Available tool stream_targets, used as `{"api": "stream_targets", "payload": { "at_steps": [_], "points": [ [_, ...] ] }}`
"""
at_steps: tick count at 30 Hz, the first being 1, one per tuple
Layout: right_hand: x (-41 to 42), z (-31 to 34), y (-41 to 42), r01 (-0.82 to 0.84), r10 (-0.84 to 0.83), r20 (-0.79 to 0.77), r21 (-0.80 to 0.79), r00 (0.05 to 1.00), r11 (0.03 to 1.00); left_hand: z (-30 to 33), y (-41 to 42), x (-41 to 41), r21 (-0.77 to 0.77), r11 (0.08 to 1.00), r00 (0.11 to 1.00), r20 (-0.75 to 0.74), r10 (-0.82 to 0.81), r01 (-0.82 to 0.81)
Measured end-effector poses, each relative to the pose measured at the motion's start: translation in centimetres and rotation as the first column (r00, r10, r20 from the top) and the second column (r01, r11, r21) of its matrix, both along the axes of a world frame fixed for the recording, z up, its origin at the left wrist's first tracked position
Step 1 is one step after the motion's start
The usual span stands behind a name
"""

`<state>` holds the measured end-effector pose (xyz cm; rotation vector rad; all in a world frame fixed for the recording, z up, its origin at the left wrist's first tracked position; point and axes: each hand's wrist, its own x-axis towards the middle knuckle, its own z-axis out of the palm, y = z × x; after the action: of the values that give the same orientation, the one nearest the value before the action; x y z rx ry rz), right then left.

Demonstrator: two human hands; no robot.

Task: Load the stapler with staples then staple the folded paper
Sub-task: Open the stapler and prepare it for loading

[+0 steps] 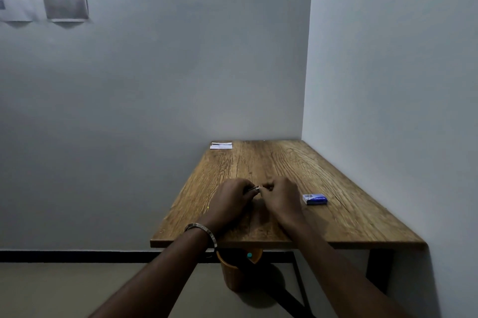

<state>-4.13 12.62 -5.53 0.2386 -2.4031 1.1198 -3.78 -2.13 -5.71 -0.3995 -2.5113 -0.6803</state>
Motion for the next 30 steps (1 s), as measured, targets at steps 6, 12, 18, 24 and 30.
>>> {"api": "stream_targets", "payload": {
  "at_steps": [6,12,18,24,30],
  "points": [
    [-0.5,0.2,0.7,-0.155,0.170,0.079,-0.169,0.982,0.973,-0.1,0.0,0.0,-0.014,1.000,1.000,0.000,-0.010,0.010],
    [0.2,0.0,0.5,-0.261,0.283,0.056,-0.253,0.957,0.932,-0.3,-0.3,0.0,0.107,0.994,0.999,-0.017,-0.034,0.036],
    [0.5,0.1,0.3,-0.326,0.343,0.024,-0.247,0.939,0.912,-0.4,-0.6,-0.2,0.262,0.965,0.998,0.045,-0.037,0.024],
    [-0.3,0.4,0.5,-0.249,0.295,0.077,-0.362,0.952,0.898,-0.4,-0.7,-0.4,0.248,0.968,0.998,0.047,-0.039,0.026],
    [-0.9,0.4,0.8,-0.147,0.186,0.081,-0.347,0.979,0.926,-0.6,-0.6,-0.6,0.149,0.986,0.997,0.029,-0.073,0.068]
  ]
}}
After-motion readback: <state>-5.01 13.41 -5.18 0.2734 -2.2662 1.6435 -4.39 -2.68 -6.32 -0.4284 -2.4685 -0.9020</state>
